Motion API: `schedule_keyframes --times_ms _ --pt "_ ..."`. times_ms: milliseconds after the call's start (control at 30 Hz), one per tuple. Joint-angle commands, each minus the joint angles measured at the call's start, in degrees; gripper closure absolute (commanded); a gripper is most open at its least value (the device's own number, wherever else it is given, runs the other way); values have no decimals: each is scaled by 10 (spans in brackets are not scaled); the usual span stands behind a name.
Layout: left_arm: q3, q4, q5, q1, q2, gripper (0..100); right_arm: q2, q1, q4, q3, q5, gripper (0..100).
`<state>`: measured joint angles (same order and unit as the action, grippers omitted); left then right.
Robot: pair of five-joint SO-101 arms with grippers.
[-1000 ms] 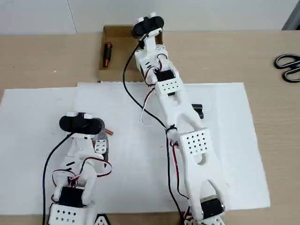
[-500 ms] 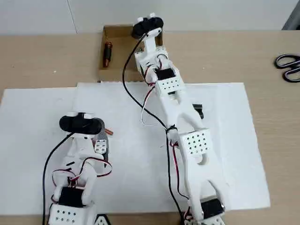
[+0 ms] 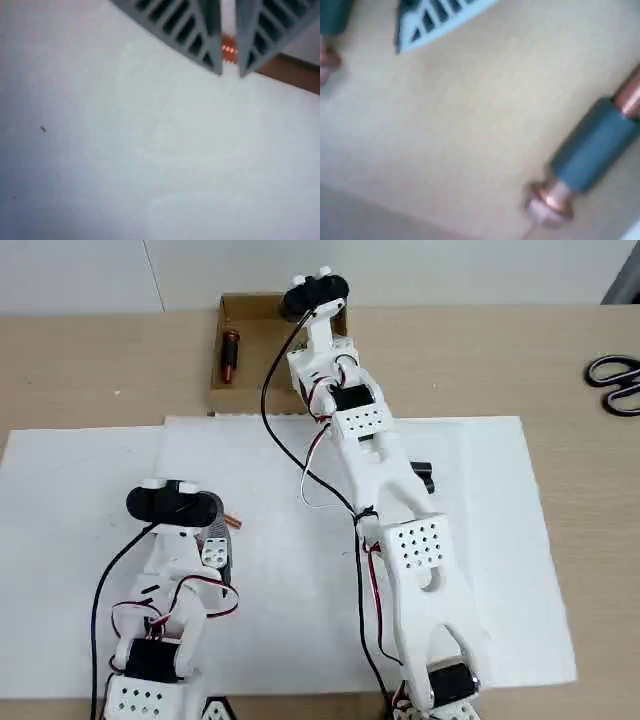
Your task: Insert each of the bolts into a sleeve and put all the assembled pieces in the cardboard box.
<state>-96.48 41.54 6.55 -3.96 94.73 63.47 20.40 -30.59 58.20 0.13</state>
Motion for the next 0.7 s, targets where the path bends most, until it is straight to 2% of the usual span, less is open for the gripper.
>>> schedule_keyframes --times_ms 0,267,667 --pt "1 -14 -4 2 4 994 -54 -3 -73 54 4 797" --pt "1 -14 -4 2 4 994 -105 -3 -249 126 3 796" --pt "1 -14 -4 2 4 994 -130 -3 -530 324 -13 796"
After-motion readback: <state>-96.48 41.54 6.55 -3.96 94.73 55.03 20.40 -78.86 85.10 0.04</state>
